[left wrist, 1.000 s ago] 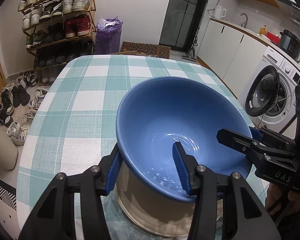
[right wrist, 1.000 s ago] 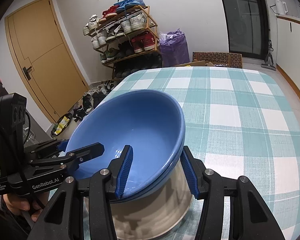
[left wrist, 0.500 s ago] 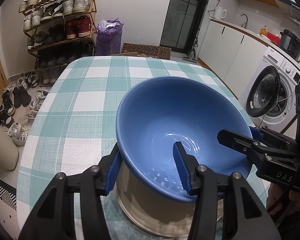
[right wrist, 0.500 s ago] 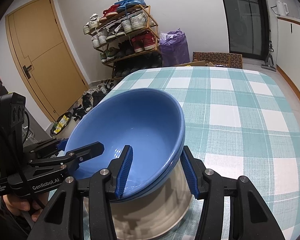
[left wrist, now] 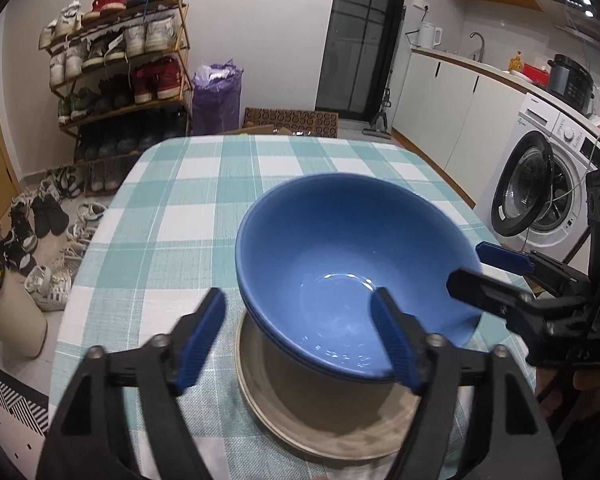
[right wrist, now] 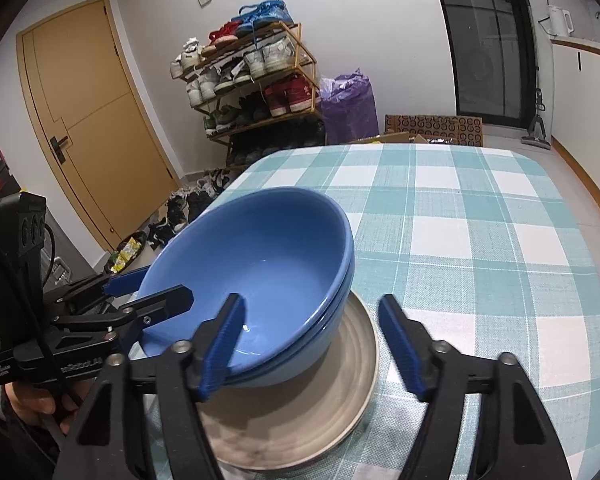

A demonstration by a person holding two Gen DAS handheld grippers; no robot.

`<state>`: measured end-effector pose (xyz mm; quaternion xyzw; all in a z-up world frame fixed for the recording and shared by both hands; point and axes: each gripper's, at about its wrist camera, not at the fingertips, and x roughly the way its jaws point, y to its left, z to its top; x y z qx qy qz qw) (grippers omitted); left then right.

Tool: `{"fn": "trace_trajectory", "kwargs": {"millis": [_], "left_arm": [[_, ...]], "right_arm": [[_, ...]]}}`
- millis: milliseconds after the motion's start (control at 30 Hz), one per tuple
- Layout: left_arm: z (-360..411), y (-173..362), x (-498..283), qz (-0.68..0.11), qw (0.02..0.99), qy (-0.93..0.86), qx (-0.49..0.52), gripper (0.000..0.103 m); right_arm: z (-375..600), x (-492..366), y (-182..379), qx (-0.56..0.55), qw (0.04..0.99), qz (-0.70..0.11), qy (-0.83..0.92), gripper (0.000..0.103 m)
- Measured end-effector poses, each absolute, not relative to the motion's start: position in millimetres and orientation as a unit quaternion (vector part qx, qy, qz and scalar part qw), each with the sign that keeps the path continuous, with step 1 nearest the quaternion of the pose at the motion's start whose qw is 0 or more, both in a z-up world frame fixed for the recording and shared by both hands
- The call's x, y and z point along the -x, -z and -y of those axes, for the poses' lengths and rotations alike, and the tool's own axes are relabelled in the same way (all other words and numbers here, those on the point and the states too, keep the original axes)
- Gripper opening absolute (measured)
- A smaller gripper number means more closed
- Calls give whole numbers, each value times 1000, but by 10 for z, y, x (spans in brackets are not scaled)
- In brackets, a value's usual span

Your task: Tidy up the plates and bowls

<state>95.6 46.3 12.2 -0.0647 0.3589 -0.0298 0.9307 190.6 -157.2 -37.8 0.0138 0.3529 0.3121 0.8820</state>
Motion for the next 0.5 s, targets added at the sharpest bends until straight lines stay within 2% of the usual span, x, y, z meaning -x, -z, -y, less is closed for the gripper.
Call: {"fn": "trace_trajectory", "kwargs": {"millis": [33, 67, 133, 200, 267, 367, 500], "left_arm": [[-461, -136, -938, -354, 933, 30, 63, 81], [-456, -145, -923, -351, 934, 30, 62, 81], [-460, -150, -900, -348, 935, 27, 60, 91], [-472, -154, -871, -343, 937, 22, 59, 97], [-482, -159, -848, -337, 939, 18, 59, 97], [-497, -164, -806, -328, 943, 12, 55, 103], [-511, -143, -755, -322, 945, 7, 52, 103]], "right_arm": [[1580, -1878, 377, -12, 884, -347, -312, 91], [1599, -1850, 378, -9, 887, -340, -311, 91], [1617, -1810, 384, -6, 889, -334, -311, 94], [1632, -1783, 384, -4, 890, -332, -314, 100], [1664, -1750, 369, -2, 893, -322, -314, 100], [1689, -1690, 345, 3, 895, -310, -322, 102], [1708, -1599, 328, 21, 897, -292, -333, 102]]}}
